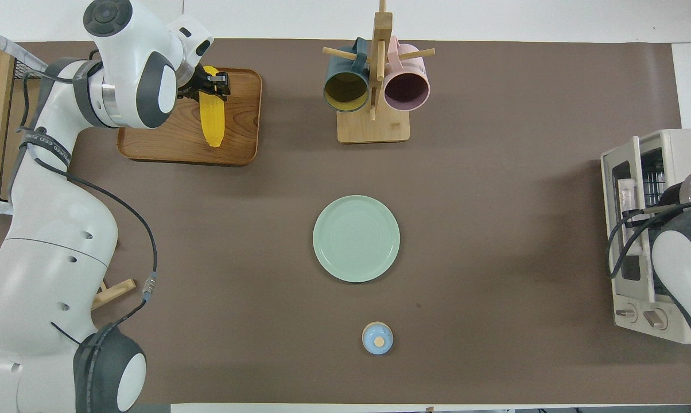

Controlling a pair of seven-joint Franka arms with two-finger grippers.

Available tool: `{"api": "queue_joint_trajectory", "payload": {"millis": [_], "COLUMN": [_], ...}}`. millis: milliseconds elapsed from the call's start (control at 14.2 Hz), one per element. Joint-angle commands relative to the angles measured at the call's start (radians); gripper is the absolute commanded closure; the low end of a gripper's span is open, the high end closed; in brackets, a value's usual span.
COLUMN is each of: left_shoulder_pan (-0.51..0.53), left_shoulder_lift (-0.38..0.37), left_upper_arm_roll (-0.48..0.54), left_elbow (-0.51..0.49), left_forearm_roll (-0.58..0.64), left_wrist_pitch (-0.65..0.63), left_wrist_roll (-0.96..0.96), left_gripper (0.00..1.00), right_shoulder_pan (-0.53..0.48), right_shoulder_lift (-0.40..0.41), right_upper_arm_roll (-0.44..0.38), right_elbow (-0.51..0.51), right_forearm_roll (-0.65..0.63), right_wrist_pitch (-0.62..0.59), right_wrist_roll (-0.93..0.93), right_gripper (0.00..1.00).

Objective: Put corn in oven
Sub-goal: 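Lift the corn with the left gripper while the right gripper pulls the oven door, then lower the corn onto the green plate while the right gripper opens the door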

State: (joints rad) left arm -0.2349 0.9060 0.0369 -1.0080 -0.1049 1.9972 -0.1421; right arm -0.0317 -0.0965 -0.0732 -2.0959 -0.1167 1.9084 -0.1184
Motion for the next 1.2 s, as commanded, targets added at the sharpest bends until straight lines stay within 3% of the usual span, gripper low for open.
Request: {"api": "queue_joint_trajectory", "payload": {"millis": [0,211,422,633,774,1126], "left_shoulder_pan": [0.0,-0.02,-0.084,-0.19,-0.262,-0.432], "left_shoulder_lift": [-0.077,-0.272,-0.511,-0.663,-0.729,-0.786], "left_upper_arm_roll": [0.011,0.009,0.005,0.006,0.005,0.004], "left_elbow": [0.016,-0.195,-0.502,-0.74,-0.845,-0.997], "left_forearm_roll": [-0.025,-0.064,-0.068,-0.068,-0.07,-0.07], "left_wrist_pitch": [-0.113,-0.091,-0.078,0.003,0.075,0.28], "left_wrist_roll": [-0.002,-0.109,-0.158,-0.242,-0.318,-0.41], "left_gripper": [1.0,1.0,1.0,1.0,1.0,1.0], "right_shoulder_pan": [-0.011,-0.011,-0.011,0.019,0.038,0.05], "right_shoulder_lift": [0.075,0.101,0.129,0.146,0.146,0.147], "right_upper_arm_roll": [0.0,0.0,0.001,0.01,0.012,0.01], "right_elbow": [-0.021,-0.024,-0.026,-0.03,-0.033,-0.085], "right_forearm_roll": [0.003,0.008,0.008,0.009,0.011,0.012], "right_wrist_pitch": [0.113,0.162,0.194,0.231,0.239,0.31], "right_wrist_roll": [0.019,0.019,0.025,0.035,0.083,0.091], "right_gripper": [1.0,1.0,1.0,1.0,1.0,1.0]}}
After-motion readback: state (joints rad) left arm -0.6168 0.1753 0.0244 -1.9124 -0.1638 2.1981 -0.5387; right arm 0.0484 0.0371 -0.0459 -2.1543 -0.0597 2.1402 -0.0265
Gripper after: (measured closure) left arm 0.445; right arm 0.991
